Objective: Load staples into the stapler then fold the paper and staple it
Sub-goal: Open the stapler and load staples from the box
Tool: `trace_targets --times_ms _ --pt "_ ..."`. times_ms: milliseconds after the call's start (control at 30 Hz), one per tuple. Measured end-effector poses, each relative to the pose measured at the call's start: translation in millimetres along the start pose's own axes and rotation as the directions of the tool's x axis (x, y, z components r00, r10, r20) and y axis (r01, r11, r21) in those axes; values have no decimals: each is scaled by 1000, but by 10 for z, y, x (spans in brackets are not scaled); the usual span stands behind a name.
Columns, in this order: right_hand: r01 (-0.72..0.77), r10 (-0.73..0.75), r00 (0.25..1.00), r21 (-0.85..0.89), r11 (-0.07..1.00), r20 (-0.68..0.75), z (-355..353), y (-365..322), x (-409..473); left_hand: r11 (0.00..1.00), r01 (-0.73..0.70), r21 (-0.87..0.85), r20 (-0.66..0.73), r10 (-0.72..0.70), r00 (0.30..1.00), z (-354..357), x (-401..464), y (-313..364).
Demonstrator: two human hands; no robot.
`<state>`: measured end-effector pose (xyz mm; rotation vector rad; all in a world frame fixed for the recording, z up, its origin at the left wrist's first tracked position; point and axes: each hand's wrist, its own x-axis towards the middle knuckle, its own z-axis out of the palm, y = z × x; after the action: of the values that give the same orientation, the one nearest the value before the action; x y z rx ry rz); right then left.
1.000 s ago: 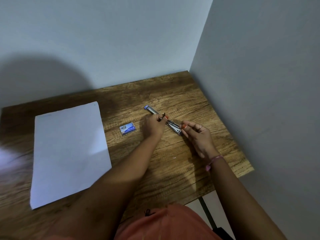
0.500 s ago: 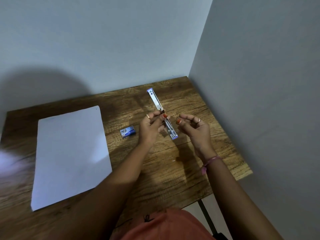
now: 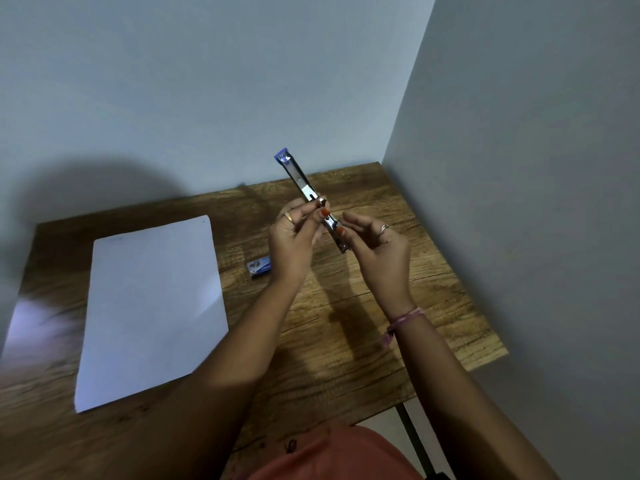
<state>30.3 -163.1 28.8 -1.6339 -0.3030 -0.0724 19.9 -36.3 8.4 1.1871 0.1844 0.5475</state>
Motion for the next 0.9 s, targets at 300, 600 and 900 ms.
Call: trace_targets --times_ms 300,600,900 --pt "161 -187 980 -289 944 -67 115 -16 -16 998 -44 46 -57 46 997 33 -44 72" --pt "140 -155 988 -519 843 13 144 -194 15 1000 2 17 -70 -1 998 4 -65 105" --pt "175 -126 983 -458 871 135 108 -213 58 992 71 -103 -108 -82 991 -36 -66 94"
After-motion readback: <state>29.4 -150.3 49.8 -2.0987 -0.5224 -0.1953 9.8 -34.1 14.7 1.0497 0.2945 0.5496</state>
